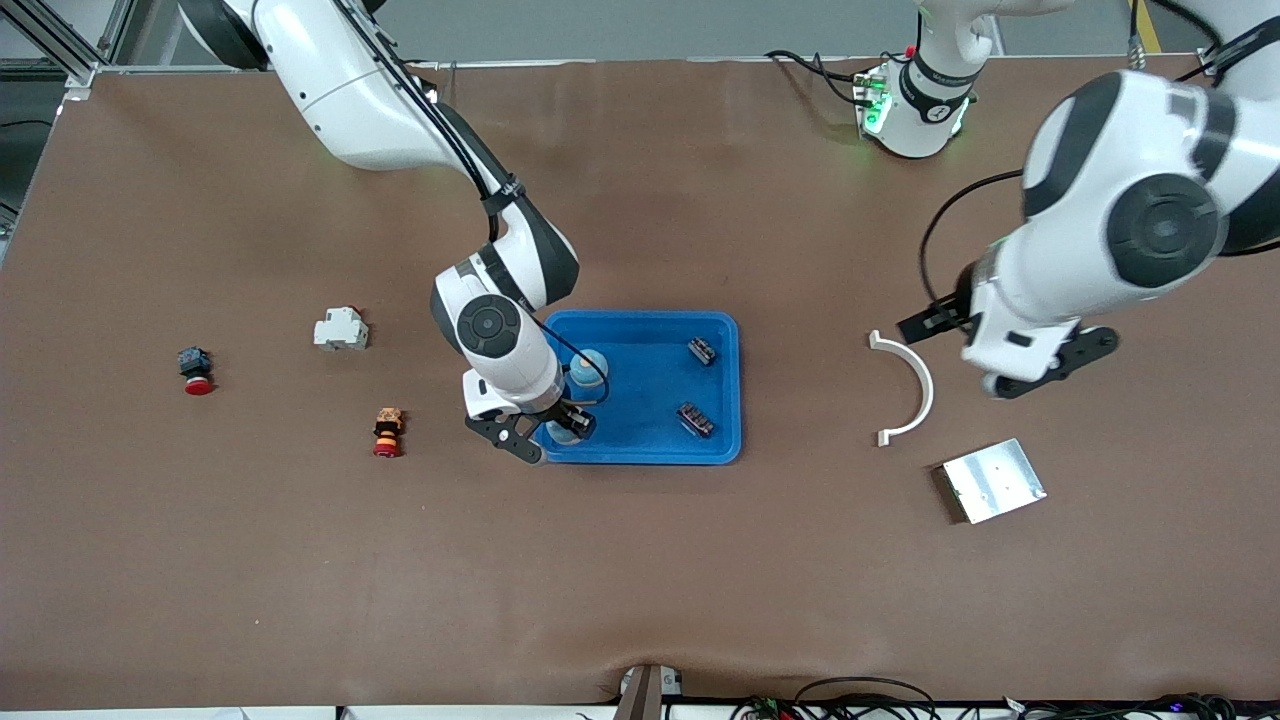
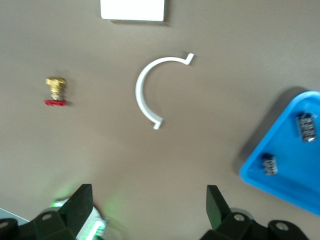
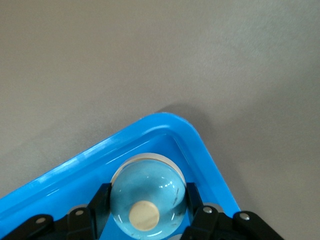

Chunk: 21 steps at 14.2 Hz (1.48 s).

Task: Place electrolytic capacitor and blue bell in tray
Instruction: 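Lower the bell into the tray while the left gripper returns to rest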

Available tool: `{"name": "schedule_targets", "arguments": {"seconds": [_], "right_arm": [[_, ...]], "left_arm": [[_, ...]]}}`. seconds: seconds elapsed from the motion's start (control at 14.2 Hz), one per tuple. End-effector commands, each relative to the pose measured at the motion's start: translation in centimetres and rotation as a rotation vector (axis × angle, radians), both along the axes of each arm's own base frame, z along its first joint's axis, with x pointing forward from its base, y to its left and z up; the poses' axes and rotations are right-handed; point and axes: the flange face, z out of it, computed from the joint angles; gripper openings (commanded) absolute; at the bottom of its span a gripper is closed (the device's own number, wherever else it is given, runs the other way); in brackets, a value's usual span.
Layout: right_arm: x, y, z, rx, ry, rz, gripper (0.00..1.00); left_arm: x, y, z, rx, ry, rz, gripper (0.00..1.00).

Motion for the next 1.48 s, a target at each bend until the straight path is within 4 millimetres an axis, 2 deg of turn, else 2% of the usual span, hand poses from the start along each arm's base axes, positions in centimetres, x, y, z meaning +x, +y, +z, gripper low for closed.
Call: {"name": "schedule_targets", "arguments": {"seconds": [0.0,0.28,0.35,0.56,0.7,1.06,1.34,1.41], "right_arm": [[0.0,1.4,-0.6,-0.012,-0.012,-0.003,0.00],[0.0,2.5,-1.8,-0.012,-0.009,-0.018,0.00],[0.0,2.6,-2.1,-0.014,-0.009,-0.021,0.00],[-0.1,2.8,-2.6,-0.020,-0.009,-0.017,0.00],[-0.2,3.0,-3.0,-0.016,-0.013,-0.016,0.00],[-0.4,3.4,-3.5,-0.008,-0.022,-0.024,0.00],[-0.4,3.4,-3.8,-0.008,-0.022,-0.030,0.00],[-0.4,3.4,-3.9,-0.009,-0.021,-0.030,0.00]], "left_arm": [[-3.0,5.2,1.3,-0.035,0.012,-0.080,1.00],[-5.9,13.9,2.2,-0.083,0.023,-0.219,1.00],[-6.5,15.3,2.1,-0.091,0.022,-0.240,1.00],[-8.1,18.1,1.3,-0.098,0.008,-0.273,1.00],[-9.0,19.0,0.8,-0.088,-0.022,-0.285,1.00],[-10.8,18.8,-1.8,-0.053,-0.081,-0.290,1.00],[-10.8,18.6,-3.9,-0.068,-0.139,-0.283,1.00],[-10.9,18.6,-4.9,-0.068,-0.145,-0.282,1.00]]}}
